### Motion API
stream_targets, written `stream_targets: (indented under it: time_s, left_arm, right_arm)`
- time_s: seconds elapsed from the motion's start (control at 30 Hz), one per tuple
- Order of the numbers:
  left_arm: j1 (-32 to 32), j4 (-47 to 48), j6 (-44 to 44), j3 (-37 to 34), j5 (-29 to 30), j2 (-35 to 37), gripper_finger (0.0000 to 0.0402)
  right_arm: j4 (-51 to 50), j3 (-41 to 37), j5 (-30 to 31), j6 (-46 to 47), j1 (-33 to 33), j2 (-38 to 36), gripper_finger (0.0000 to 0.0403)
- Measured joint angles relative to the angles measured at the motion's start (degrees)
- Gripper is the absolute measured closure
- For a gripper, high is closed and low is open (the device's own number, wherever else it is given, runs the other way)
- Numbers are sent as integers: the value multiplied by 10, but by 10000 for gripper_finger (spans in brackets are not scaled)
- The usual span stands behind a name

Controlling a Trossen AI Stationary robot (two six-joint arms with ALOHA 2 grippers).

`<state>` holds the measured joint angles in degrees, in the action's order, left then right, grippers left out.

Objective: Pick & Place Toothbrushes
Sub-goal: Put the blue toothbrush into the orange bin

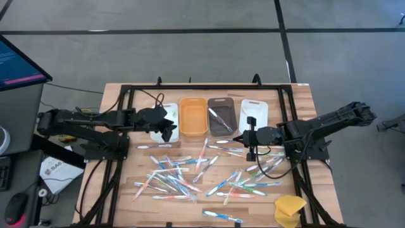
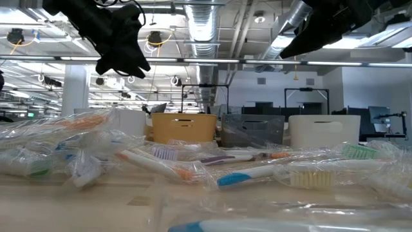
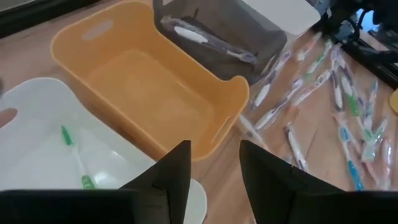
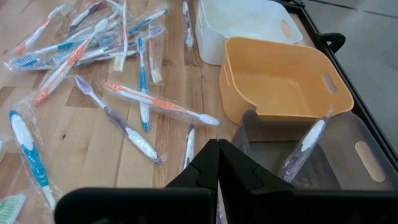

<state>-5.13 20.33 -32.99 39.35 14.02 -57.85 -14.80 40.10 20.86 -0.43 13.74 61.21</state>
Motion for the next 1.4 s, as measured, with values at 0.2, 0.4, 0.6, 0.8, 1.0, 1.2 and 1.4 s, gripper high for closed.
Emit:
stream_targets:
  time_s: [0.2, 0.4, 0.6, 0.8, 1.0, 1.2, 1.4]
  left_arm:
    - [0, -5, 0, 0, 0, 0, 273]
    - [0, -8, 0, 0, -1, 0, 277]
    - [0, -9, 0, 0, -3, 0, 277]
    - [0, -9, 0, 0, -3, 0, 277]
    - [25, -15, 0, 0, 0, 0, 277]
    - [116, -88, 44, 0, -1, -42, 277]
    - [189, -170, 124, 0, -3, -126, 277]
  right_arm:
    - [-1, 0, 0, 0, 0, 0, 402]
    - [-2, 0, 0, 0, 0, 0, 402]
    - [-2, 0, 0, 0, 0, 0, 402]
    - [-2, 0, 0, 0, 0, 0, 402]
    - [-2, 0, 0, 0, 0, 0, 402]
    - [-2, 0, 0, 0, 0, 0, 402]
    - [0, 0, 0, 0, 0, 0, 402]
